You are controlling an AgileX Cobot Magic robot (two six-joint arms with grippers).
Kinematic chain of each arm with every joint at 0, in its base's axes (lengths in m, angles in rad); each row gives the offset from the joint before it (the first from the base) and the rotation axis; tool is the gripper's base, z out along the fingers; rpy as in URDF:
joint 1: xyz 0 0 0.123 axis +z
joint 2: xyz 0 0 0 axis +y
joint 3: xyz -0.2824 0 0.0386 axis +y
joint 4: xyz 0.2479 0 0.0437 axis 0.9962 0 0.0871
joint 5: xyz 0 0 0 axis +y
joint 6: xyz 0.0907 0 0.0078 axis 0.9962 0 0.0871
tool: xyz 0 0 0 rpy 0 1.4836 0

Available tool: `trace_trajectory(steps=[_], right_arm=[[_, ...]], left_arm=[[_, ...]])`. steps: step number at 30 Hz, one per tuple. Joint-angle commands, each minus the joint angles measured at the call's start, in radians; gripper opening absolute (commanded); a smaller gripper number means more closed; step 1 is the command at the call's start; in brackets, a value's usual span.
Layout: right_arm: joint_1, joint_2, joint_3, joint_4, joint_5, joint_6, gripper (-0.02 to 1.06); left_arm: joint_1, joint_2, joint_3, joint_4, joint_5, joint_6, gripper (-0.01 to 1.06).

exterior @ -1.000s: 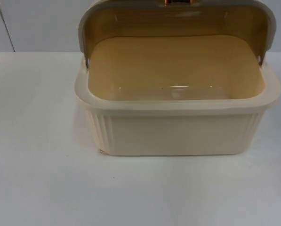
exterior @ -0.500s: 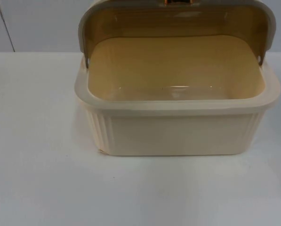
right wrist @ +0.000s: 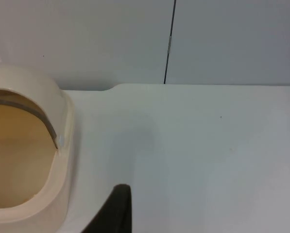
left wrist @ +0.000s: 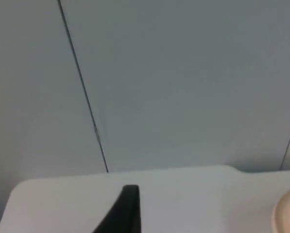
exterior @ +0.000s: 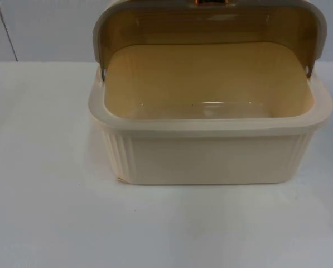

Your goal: Open the box lid with the left hand, place the block into the box with the right hand, then close the box lid with the left hand.

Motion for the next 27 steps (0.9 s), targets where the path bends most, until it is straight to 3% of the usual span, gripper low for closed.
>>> trace_trajectory(steps=[1, 11, 18, 22, 27], right_arm=[[0.006, 0.0, -0.007, -0.005, -0.01, 0.0, 1.05], [0.006, 0.0, -0.007, -0.005, -0.01, 0.0, 1.05], [0.006, 0.049, -0.007, -0.054, -0.071, 0.0, 1.05], [0.006, 0.131, -0.007, -0.097, -0.14, 0.0, 1.05], [0.006, 0.295, -0.046, 0.012, -0.168, -0.115, 1.05]], left_arm=[[0.003, -0.028, -0.005, -0.013, -0.019, -0.009, 1.04], [0.003, -0.148, -0.005, -0.016, -0.056, -0.011, 1.04], [0.003, -0.152, -0.005, -0.019, 0.083, -0.021, 1.04], [0.003, -0.154, -0.005, -0.017, 0.088, -0.021, 1.04], [0.003, -0.154, -0.005, -0.015, 0.09, -0.021, 1.04]])
